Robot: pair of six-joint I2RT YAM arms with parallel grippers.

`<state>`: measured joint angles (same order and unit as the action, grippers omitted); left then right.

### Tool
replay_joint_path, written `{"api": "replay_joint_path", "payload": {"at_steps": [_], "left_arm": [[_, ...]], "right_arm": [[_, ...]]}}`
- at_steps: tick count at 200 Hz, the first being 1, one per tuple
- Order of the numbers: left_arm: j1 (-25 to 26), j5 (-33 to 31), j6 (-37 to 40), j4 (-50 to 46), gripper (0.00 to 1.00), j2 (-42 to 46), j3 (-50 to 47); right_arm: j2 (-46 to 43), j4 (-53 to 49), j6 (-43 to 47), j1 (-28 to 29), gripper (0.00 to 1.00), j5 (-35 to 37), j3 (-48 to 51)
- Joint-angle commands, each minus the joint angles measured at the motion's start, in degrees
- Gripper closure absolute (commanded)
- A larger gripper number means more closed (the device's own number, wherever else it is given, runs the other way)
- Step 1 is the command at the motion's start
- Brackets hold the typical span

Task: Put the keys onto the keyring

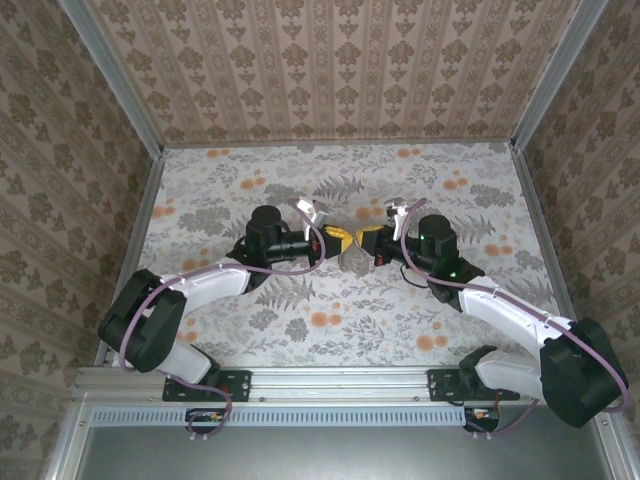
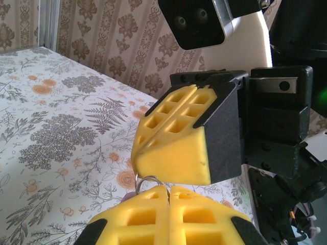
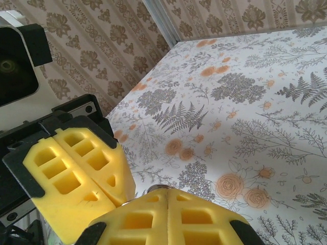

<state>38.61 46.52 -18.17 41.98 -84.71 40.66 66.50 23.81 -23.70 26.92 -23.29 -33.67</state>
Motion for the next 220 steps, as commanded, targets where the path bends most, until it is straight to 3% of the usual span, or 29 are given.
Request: {"api": "replay_joint_path", "payload": {"at_steps": [1, 101, 220], "left_arm": [[0.61, 2.05, 0.25, 3.24, 1.0, 2.75, -0.49], [0.85, 0.5, 0.08, 4.15, 1.0, 2.64, -1.29], [0.89, -3.95, 0.61, 2.54, 1.0, 1.82, -3.08]], "right_arm": [[-0.31, -0.46, 1.33, -0.58, 1.0, 1.13, 0.78], [-1.57, 0.68, 0.25, -0.81, 1.0, -3.41, 2.18], [-0.41, 0.39, -0.81, -0.99, 1.0, -1.32, 2.15]]}}
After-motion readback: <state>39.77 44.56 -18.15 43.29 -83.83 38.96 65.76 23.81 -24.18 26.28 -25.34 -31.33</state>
